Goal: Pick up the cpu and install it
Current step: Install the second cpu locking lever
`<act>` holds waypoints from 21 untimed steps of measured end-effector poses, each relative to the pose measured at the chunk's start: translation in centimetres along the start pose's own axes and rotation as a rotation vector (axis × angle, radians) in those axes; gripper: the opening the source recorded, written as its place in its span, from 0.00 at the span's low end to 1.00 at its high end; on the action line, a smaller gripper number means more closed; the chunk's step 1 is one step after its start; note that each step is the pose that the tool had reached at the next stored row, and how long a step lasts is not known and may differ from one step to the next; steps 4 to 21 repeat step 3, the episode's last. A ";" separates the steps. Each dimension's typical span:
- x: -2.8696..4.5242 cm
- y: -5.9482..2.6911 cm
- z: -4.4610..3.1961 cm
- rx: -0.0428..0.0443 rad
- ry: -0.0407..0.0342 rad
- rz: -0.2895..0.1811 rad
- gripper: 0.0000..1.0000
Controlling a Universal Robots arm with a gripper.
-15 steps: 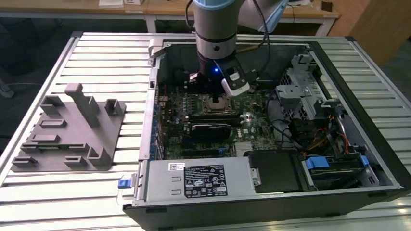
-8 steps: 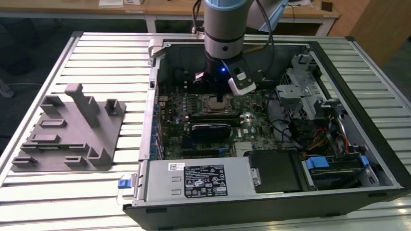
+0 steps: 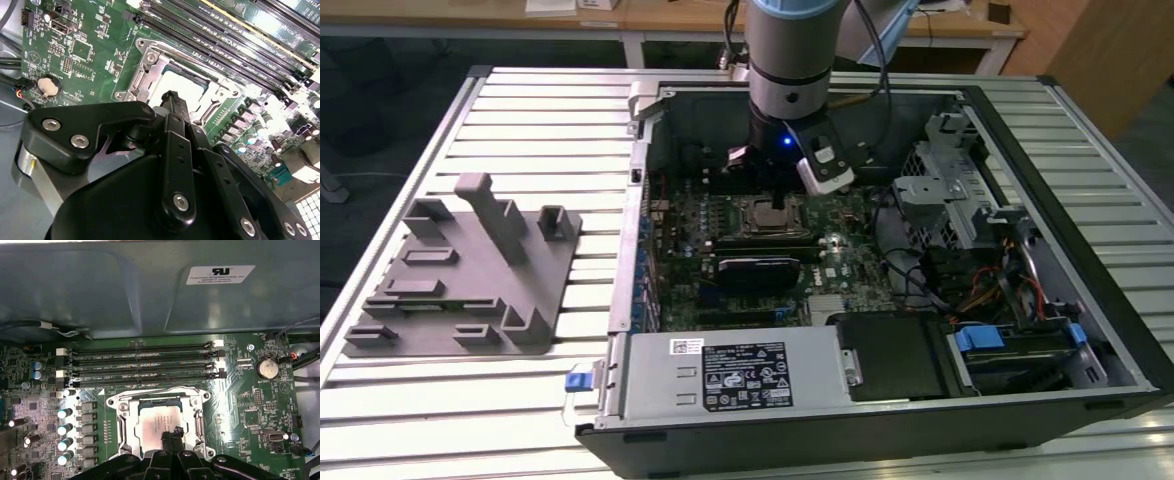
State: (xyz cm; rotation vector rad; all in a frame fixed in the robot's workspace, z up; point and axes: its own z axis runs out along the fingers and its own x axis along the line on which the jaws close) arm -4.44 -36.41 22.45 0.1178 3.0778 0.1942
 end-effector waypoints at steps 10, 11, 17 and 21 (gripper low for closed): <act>-0.01 0.00 0.00 0.0000 0.0000 0.000 0.11; -0.01 0.00 0.00 0.0000 0.0000 0.000 0.11; -0.01 0.00 0.00 0.0000 0.0000 0.000 0.11; -0.01 0.00 0.00 0.0000 0.0000 0.000 0.11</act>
